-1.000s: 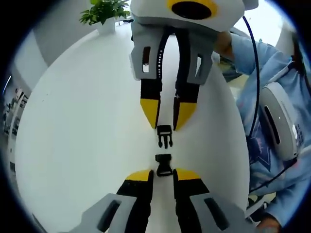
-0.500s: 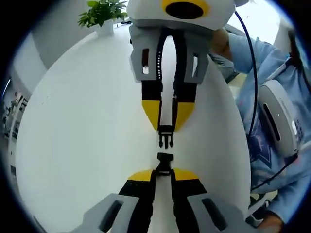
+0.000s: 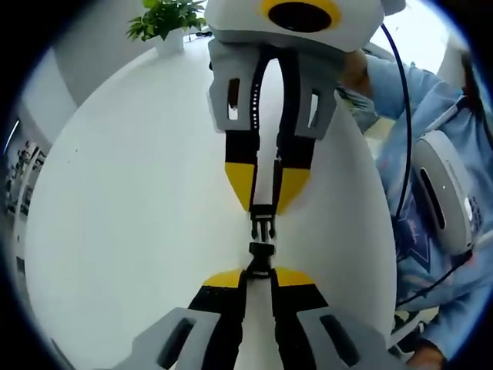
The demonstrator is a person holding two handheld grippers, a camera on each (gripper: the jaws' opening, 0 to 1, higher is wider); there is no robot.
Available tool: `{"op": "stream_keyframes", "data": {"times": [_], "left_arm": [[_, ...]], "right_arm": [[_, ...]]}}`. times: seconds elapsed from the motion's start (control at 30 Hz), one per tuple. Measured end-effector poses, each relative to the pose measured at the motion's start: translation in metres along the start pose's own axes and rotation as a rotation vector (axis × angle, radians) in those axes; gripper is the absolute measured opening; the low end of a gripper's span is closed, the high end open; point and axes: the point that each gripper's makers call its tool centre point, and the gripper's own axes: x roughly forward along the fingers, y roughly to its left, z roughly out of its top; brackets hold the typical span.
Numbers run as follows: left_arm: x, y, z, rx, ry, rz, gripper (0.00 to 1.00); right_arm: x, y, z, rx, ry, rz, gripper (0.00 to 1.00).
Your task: Snap the two parts of the plastic buckle together until the buckle closes and remains connected.
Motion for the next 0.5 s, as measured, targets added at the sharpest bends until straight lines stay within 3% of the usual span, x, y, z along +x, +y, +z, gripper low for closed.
{"op": "stream_keyframes", "data": {"times": [0.5], "left_arm": [[-0.0003,-0.0019,0.0023,-0.028,-0.002,0.023,0.11]], "right_arm": [[-0.0005,0.0011,0.0005,0.013,0.086,-0.013,0.11]]}}
